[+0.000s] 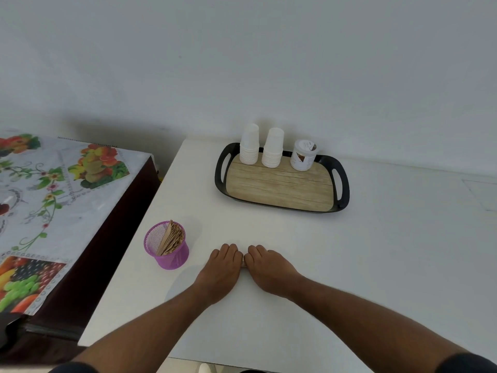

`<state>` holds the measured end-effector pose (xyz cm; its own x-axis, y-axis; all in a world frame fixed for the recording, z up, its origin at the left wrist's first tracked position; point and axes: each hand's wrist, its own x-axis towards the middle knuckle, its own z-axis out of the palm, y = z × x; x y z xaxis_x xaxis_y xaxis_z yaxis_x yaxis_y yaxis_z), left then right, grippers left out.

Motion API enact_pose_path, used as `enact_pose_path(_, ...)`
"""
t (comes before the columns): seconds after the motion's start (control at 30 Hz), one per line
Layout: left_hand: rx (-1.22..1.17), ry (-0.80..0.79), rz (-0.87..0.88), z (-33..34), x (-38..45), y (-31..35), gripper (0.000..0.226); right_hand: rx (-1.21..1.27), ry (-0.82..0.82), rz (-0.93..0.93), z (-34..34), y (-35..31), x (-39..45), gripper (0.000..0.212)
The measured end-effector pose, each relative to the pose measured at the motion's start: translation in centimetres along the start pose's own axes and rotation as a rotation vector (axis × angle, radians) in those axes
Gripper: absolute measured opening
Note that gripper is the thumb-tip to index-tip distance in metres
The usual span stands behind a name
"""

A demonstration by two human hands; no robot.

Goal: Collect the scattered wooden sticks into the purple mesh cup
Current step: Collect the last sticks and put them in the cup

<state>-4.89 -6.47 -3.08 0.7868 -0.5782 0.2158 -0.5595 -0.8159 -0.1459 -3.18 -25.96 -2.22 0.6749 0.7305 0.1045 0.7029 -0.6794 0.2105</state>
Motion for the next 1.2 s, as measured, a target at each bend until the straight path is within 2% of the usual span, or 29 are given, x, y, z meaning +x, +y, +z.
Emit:
enact_pose_path(0.37,-0.066,0.013,0.060,-0.5,0.3,-0.1,0.031,0.005,-0.001,0.082,-0.4,-0.7,-0.5,0.002)
enact_pose_path(0.57,-0.221,0.016,-0.021,-0.7,0.5,0.1,0.014,-0.005,-0.035,0.103,-0.7,-0.7,-0.7,0.006)
enact_pose_path(0.8,-0.412,-0.020,-0.136,-0.7,0.6,0.3,0.017,-0.021,-0.070,0.146,-1.4,-0.8,-0.8,0.009)
enact_pose_path(0.97,-0.419,-0.085,-0.146,-0.3,0.4,0.2,0.022,-0.044,-0.087,0.178,-1.5,-1.4,-0.9,0.010)
enact_pose_path(1.07,-0.415,-0.094,-0.157,-0.1,0.4,0.3,0.022,-0.044,-0.165,0.185,-1.5,-1.8,-0.7,0.002)
enact_pose_path(1.2,-0.403,-0.128,-0.151,0.0,0.3,0.4,0.025,-0.039,-0.250,0.204,-1.7,-1.8,-0.3,0.021)
